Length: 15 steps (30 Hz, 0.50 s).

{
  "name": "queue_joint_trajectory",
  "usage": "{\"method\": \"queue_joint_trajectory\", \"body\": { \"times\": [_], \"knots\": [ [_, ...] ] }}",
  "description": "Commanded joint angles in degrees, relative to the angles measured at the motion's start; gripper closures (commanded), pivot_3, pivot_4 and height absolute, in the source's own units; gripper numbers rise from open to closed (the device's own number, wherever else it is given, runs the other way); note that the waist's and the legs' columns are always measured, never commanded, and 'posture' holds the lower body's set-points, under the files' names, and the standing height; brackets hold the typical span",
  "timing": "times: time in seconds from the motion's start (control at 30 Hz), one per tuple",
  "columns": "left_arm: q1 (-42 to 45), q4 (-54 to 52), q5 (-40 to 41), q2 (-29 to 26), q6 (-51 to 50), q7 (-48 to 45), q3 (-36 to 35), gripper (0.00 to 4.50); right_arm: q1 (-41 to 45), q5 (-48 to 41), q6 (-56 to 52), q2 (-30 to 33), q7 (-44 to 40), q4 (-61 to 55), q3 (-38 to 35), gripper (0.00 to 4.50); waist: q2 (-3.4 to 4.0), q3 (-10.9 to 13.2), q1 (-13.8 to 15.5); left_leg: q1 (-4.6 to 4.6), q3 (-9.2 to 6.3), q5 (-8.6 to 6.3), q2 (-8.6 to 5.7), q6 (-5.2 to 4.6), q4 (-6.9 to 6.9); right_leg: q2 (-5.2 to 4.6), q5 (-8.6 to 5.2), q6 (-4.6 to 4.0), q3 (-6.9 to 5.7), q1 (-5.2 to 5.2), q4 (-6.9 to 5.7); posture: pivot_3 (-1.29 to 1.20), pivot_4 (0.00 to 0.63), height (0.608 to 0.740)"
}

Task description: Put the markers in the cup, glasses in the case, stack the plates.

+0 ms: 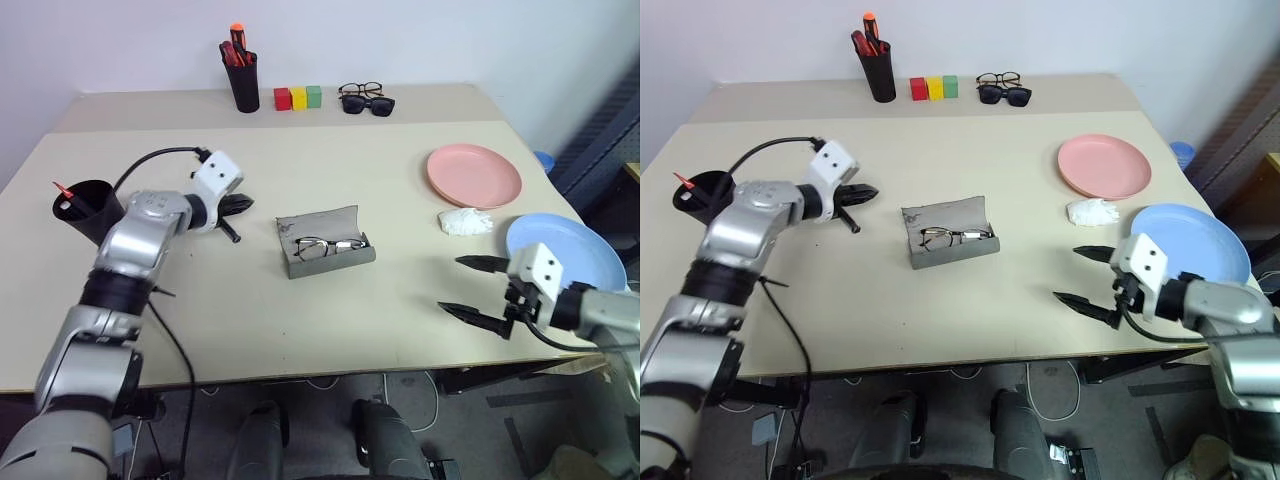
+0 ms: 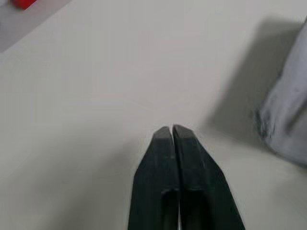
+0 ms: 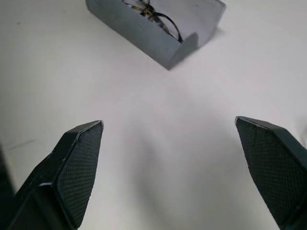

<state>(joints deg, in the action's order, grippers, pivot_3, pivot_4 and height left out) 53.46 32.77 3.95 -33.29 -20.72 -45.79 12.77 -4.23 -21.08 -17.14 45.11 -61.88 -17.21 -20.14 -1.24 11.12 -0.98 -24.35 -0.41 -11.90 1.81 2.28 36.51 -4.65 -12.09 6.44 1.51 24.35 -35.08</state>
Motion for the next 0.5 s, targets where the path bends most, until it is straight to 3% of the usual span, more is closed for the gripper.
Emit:
{"method": "queue_joint_trajectory", "body": {
  "times": [0.03,0.13,0.27,0.5],
  "knots": [
    [7.53,14.49,-4.57,2.5,9.12,-2.4,1.76,4.45,-2.59,-1.97,-0.46,-0.81,3.39,-5.36,-3.57,0.0,-0.02,0.01,0.21,-0.02,0.0,0.0,0.0,0.0,0.02,0.0,0.0,0.0,0.0,0.0,0.0,0.0,0.15,0.74],
    [13.93,27.47,-7.94,5.86,15.54,-3.06,2.9,4.45,-3.83,-2.7,-0.51,-1.36,5.6,-7.28,-4.37,0.0,-0.07,0.03,0.43,-0.09,0.0,-0.01,0.0,0.0,0.06,-0.01,0.0,0.0,0.0,0.0,0.05,0.0,0.15,0.74],
    [18.2,37.12,-10.72,9.82,21.45,-7.95,3.19,4.45,-4.68,-2.85,-0.47,-1.5,7.43,-8.46,-4.33,0.0,-0.12,0.05,0.53,-0.18,0.0,-0.02,-0.02,-0.02,0.07,-0.03,0.01,-0.03,-0.01,0.01,0.13,0.0,0.15,0.74],
    [20.72,38.48,-7.22,12.46,16.66,-32.85,-0.27,4.45,-5.31,-3.15,-0.47,-1.31,9.13,-9.24,-4.14,0.0,-0.14,0.07,0.45,-0.19,-0.01,-0.03,-0.01,-0.03,0.07,-0.03,0.01,-0.03,-0.01,0.01,0.14,0.0,0.15,0.74]
  ]
}}
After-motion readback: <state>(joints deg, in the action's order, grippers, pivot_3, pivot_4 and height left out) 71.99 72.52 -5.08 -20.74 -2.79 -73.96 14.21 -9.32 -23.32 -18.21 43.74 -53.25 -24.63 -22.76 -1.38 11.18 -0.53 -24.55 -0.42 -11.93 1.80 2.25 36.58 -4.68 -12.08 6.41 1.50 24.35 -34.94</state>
